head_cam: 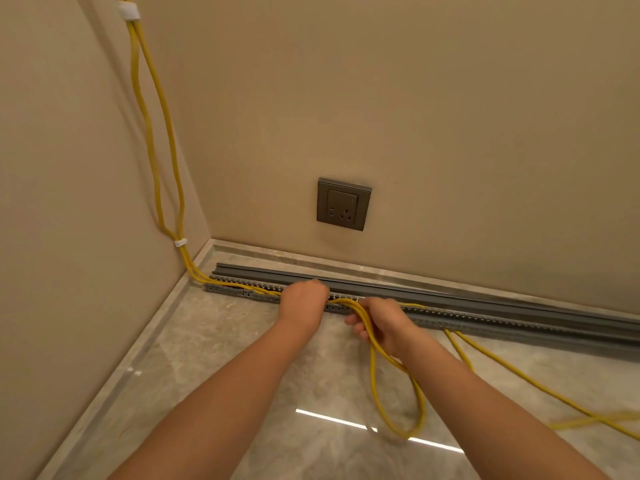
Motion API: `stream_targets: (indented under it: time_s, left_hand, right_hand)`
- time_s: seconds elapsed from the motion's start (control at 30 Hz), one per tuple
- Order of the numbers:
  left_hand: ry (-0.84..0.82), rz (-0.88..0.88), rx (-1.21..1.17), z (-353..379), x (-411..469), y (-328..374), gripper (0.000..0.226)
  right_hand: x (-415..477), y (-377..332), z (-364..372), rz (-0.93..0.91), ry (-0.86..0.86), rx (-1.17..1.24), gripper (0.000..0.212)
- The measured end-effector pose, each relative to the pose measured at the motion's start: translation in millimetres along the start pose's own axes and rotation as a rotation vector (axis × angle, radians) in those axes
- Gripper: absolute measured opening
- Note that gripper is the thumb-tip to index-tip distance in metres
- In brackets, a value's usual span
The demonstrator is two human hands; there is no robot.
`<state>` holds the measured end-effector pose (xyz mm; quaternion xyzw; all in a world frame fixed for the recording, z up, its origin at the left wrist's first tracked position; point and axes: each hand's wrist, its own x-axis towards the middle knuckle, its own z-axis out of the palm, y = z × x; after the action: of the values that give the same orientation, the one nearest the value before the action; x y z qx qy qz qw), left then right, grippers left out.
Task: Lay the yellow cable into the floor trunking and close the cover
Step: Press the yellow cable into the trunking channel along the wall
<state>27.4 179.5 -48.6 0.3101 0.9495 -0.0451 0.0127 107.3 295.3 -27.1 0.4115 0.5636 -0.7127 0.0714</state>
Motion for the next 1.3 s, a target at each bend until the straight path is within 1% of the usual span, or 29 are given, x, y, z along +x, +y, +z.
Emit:
stream_targets:
  time_s: [0.1, 0.17, 0.3, 0.33, 0.37, 0.4, 0.43, 0.5, 0.6, 0.67, 0.7, 0.77, 0.9, 1.0, 1.07, 1.17, 1.3]
  left_hand:
    - [0.011, -0.001, 0.021, 1, -1, 1, 0.025]
    - [0.013, -0.002, 0.027, 1, -1, 2, 0.025]
    - [0.024, 0.005, 0.013, 2, -3, 2, 0.024]
    - [0.028, 0.006, 0.009, 2, -3, 1, 0.024]
    - [0.032, 0.005, 0.004, 2, -4, 0, 0.024]
    - [0.033, 0.003, -0.001, 2, -4, 0, 0.024]
    - [0.031, 0.002, -0.007, 2, -4, -1, 0.024]
    - [0.020, 0.003, -0.014, 2, -4, -2, 0.024]
    - [0.019, 0.002, -0.017, 1, -3, -2, 0.023]
    - [0.021, 0.003, -0.013, 2, -2, -2, 0.021]
    - [0.023, 0.003, -0.009, 3, -2, -2, 0.020]
    - [0.027, 0.007, -0.003, 3, -2, -2, 0.018]
    - [0.060, 0.047, 0.011, 6, -3, -4, 0.020]
    - [0.128, 0.126, -0.029, 12, -4, -3, 0.027]
    - [0.139, 0.184, -0.065, 13, -5, 6, 0.029]
    - [0.136, 0.167, -0.125, 14, -6, 20, 0.025]
    - [0.120, 0.140, -0.084, 17, -5, 23, 0.019]
  right_hand:
    - [-8, 1, -1, 0.175, -0.179, 0.138, 0.043]
    - [-9, 3, -2, 0.230, -0.251, 0.249, 0.046]
    - [-5, 11, 1, 0.257, -0.254, 0.433, 0.034]
    - [-4, 13, 2, 0.253, -0.250, 0.445, 0.031]
    - [-2, 15, 1, 0.228, -0.241, 0.407, 0.030]
    - [0, 16, -1, 0.170, -0.214, 0.297, 0.029]
    - [2, 15, -3, 0.081, -0.159, 0.116, 0.029]
    - [4, 8, -8, -0.138, -0.012, -0.325, 0.030]
    - [9, -12, -10, -0.412, 0.157, -0.876, 0.024]
    - [13, -21, -10, -0.549, 0.251, -1.170, 0.014]
    - [16, -22, -11, -0.613, 0.275, -1.266, 0.012]
    - [23, -24, -16, -0.707, 0.261, -1.388, 0.011]
    - [35, -21, -32, -0.805, 0.145, -1.522, 0.006]
    - [39, -17, -36, -0.890, 0.092, -1.596, 0.006]
    - [41, -18, -34, -0.933, 0.057, -1.660, 0.007]
    - [42, -20, -34, -0.961, 0.036, -1.718, 0.009]
    - [40, -15, -31, -0.924, 0.052, -1.741, 0.019]
